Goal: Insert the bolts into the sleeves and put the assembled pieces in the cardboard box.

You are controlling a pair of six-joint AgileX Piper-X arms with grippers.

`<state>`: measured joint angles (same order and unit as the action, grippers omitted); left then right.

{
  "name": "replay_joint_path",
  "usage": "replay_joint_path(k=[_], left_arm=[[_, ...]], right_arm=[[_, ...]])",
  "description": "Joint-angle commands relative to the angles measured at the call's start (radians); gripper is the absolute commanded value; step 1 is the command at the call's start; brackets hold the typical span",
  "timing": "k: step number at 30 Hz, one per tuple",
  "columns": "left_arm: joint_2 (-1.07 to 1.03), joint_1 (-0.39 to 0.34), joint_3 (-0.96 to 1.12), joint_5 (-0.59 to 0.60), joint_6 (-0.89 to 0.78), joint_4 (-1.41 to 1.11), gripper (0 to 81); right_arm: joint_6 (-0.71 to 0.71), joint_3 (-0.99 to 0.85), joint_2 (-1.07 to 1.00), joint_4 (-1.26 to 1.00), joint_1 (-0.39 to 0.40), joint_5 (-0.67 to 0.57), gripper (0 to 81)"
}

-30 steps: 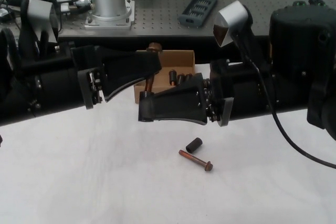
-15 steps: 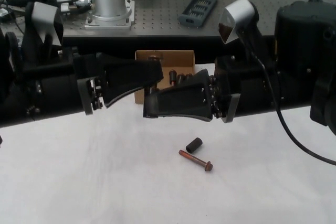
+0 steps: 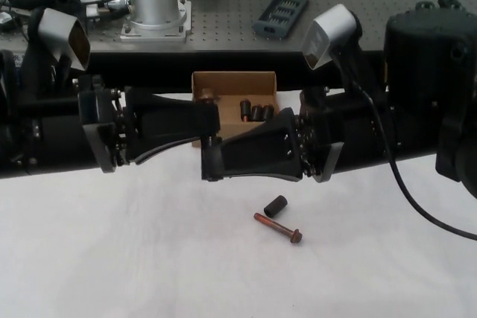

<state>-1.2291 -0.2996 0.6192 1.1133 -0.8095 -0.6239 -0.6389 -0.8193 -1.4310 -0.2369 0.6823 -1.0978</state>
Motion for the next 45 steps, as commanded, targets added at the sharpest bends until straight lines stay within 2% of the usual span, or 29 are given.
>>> replay_joint_path(k=[1, 4, 8, 10, 18, 21, 26, 31, 38, 41, 45], left_arm=[[0.009, 0.025, 0.003, 0.008, -0.002, 0.003, 0.0], [0.009, 0.025, 0.003, 0.008, -0.002, 0.003, 9.1], [0.009, 0.025, 0.003, 0.006, -0.044, 0.003, 38.2], [0.009, 0.025, 0.003, 0.006, -0.060, 0.003, 46.4], [0.009, 0.023, 0.008, -0.008, -0.051, -0.006, 44.1], [0.012, 0.043, 0.008, -0.008, -0.051, -0.006, 44.1], [0.038, 0.106, 0.008, -0.001, -0.058, 0.037, 43.4], [0.119, 0.189, 0.008, -0.001, -0.036, 0.192, 35.0], [0.248, 0.258, 0.008, -0.003, -0.035, 0.357, 28.8], [0.312, 0.275, 0.008, -0.005, -0.016, 0.455, 25.1], [0.394, 0.302, 0.008, -0.015, 0.027, 0.578, 24.2]], right_arm=[[0.015, -0.012, 0.010, -0.017, -0.020, -0.019, 2.9], [0.015, -0.012, 0.010, -0.017, -0.020, -0.019, 2.9], [0.015, -0.012, 0.010, -0.017, -0.020, -0.015, 2.9], [0.017, -0.012, 0.010, -0.017, -0.020, -0.012, 2.9], [0.026, -0.012, 0.010, -0.017, -0.020, -0.013, 2.9], [0.026, -0.012, 0.010, -0.015, -0.025, -0.011, 2.9], [0.026, -0.012, 0.010, 0.000, -0.072, 0.056, 2.9], [0.031, -0.036, -0.016, 0.017, -0.128, 0.101, 2.9], [0.147, -0.243, -0.194, 0.181, -0.144, 0.156, 2.9], [0.207, -0.391, -0.316, 0.276, -0.148, 0.209, 2.9], [0.265, -0.603, -0.475, 0.417, -0.163, 0.308, 2.9]])
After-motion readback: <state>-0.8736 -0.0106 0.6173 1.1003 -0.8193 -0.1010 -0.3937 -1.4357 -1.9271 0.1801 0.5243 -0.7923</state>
